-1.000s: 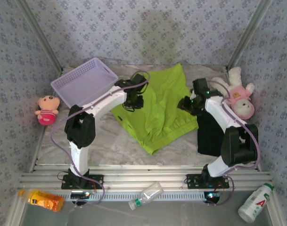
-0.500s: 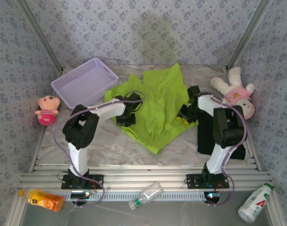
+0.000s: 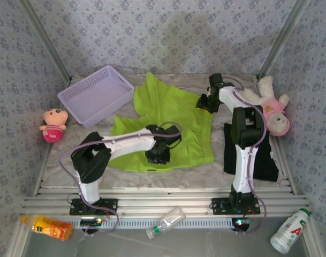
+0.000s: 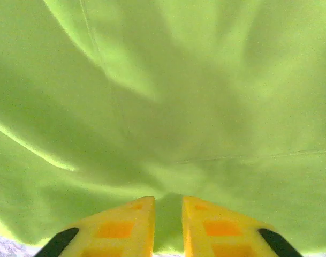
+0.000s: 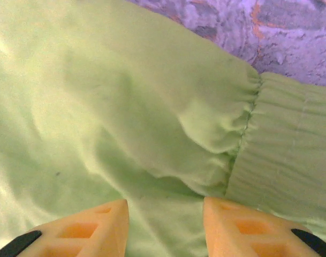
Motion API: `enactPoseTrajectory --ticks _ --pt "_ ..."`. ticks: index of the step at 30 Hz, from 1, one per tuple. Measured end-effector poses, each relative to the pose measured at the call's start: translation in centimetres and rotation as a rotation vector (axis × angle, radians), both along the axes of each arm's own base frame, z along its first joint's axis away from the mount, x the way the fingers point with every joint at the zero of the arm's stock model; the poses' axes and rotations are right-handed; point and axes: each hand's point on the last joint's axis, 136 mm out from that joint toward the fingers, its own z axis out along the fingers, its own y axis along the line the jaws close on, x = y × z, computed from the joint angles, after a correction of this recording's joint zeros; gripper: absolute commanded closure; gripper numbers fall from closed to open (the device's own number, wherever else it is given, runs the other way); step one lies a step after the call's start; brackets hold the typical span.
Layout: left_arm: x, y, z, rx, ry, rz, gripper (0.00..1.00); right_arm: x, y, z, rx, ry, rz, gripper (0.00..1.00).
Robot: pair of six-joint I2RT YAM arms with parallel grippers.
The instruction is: Fold and stack the mixed laundry pile
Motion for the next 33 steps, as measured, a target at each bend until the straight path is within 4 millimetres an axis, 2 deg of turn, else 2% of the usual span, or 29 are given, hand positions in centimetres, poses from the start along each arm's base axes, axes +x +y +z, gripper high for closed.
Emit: enactPoseTrajectory --ticks 2,4,7,9,10,12,15,17,19,22,24,26,28,31,33 --pt "2.6 -1.0 2.3 -0.055 -0.054 0.014 0.7 -1.0 0.1 1.3 -0.014 -0.015 0.02 0.54" --pt "5.5 -1.0 4.2 -0.097 -0.108 0.041 0.7 -2.9 0.2 2.8 -0.019 -0.024 0.027 0.55" --pt "10.2 0.6 6.1 -0.124 -0.176 0.103 0.71 -7.3 0.8 4.9 0.017 -0.031 0.024 0.57" --pt "13.4 1.8 6.8 -0.123 -0.216 0.136 0.71 -10.4 1.9 5.3 0.047 -0.022 0.025 0.57" --pt "14.8 2.2 6.8 -0.117 -0.231 0.146 0.72 -11.7 2.6 5.0 0.058 -0.012 0.031 0.57" --pt "17.4 3.1 6.7 -0.098 -0.258 0.158 0.72 -14.8 4.4 3.3 0.072 0.032 0.055 0.58" --pt "19.3 4.2 5.2 -0.042 -0.272 0.138 0.72 -18.3 5.8 -0.5 0.074 0.145 0.061 0.58" --pt "19.4 4.7 4.1 0.003 -0.271 0.113 0.73 -19.6 5.2 -2.7 0.053 0.213 0.032 0.58" --pt "18.8 5.5 2.5 0.047 -0.252 0.092 0.73 -19.8 4.3 -3.8 0.034 0.245 0.002 0.58" --pt "16.7 7.1 -0.5 0.109 -0.18 0.077 0.73 -19.2 2.8 -3.9 0.007 0.235 -0.041 0.58" --pt "14.7 8.4 -2.9 0.151 -0.115 0.077 0.72 -18.9 1.2 -3.9 -0.014 0.234 -0.086 0.59" --pt "13.0 9.3 -4.4 0.166 -0.07 0.094 0.72 -19.0 -0.7 -3.9 -0.034 0.231 -0.133 0.59" --pt "12.3 8.8 -3.7 0.119 -0.088 0.12 0.71 -19.5 -2.3 -3.9 -0.05 0.234 -0.175 0.58" --pt "9.7 8.4 -4.1 0.093 -0.057 0.142 0.69 -21.1 -3.8 -3.6 -0.062 0.247 -0.194 0.54" --pt "8.5 8.0 -4.2 0.083 -0.046 0.155 0.63 -22.0 -4.1 -2.9 -0.071 0.242 -0.184 0.46"
